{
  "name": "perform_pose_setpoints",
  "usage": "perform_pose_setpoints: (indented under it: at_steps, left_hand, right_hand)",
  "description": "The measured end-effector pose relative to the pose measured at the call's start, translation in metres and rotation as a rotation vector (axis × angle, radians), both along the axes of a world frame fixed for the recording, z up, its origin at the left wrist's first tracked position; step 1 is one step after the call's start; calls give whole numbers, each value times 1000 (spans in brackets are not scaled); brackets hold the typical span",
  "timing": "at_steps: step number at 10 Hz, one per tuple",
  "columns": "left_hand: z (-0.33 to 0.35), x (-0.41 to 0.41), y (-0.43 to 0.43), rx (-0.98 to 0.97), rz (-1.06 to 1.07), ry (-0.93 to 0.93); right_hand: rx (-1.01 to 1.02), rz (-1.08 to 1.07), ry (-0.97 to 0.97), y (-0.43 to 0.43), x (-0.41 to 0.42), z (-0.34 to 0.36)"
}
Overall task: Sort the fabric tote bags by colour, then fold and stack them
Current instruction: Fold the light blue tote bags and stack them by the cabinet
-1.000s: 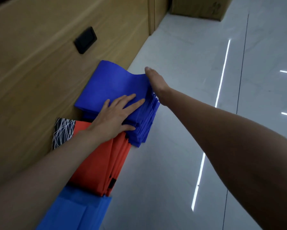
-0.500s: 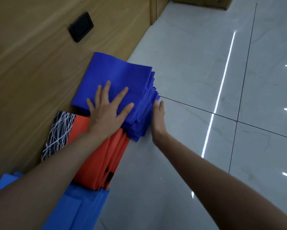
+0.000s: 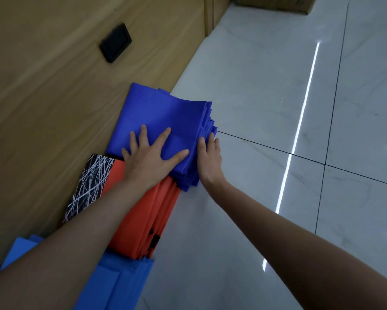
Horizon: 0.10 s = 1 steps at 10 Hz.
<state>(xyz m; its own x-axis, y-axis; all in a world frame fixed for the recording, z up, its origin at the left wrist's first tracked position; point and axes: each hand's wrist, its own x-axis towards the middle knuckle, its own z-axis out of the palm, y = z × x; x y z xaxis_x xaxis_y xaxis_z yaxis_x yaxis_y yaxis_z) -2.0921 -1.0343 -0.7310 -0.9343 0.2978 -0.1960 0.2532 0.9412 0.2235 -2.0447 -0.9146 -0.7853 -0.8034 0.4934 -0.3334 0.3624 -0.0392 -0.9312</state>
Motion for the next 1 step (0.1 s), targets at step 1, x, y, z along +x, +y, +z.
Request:
perform_pose_setpoints:
  at_steps: [1]
  left_hand:
    - [18, 3, -1, 197, -15, 145]
  right_hand:
    - [246, 15, 104, 16, 18, 38]
